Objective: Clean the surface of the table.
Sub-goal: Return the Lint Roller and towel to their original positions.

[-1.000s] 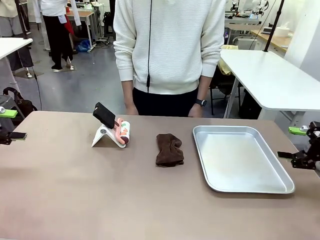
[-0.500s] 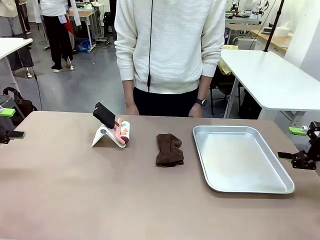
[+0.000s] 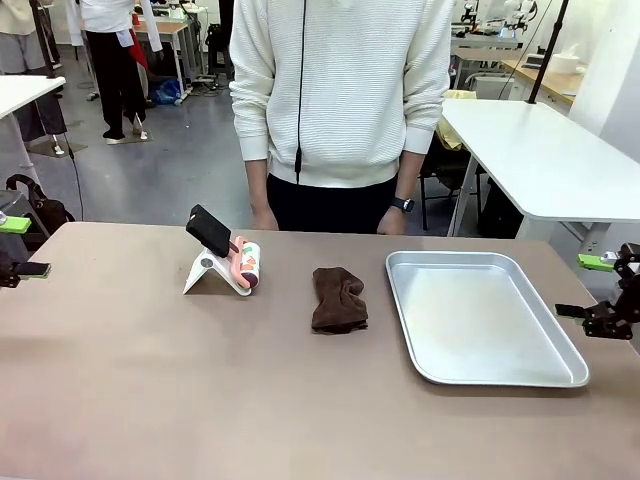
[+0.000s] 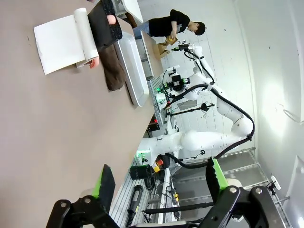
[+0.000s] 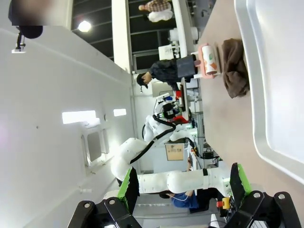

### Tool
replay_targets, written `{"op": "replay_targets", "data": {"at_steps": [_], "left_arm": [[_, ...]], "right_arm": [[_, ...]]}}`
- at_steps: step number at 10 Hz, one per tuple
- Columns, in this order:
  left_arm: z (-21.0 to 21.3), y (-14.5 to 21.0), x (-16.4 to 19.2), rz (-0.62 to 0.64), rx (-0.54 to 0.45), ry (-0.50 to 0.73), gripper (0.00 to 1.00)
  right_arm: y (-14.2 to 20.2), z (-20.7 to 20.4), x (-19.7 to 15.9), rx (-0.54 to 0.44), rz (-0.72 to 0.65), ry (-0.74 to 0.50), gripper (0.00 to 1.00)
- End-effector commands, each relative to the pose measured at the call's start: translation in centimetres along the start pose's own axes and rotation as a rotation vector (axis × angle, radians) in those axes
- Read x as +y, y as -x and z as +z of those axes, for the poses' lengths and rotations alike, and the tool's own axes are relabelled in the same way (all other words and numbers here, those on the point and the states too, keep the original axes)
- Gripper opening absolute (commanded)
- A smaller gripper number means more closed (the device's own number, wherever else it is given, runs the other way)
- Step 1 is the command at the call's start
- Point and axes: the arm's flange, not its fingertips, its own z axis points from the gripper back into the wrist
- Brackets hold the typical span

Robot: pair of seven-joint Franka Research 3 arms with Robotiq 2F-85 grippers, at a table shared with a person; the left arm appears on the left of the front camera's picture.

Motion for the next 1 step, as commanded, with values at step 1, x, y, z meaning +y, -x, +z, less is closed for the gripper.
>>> {"op": "replay_targets", "data": {"at_steps": [1], "left_arm": [[-0.26, 0.47, -0.36, -0.003, -0.005, 0.009, 1.00]], "right_arm": [[0.28, 0.30, 0.62, 0.010, -0.006, 0.001, 1.00]]}}
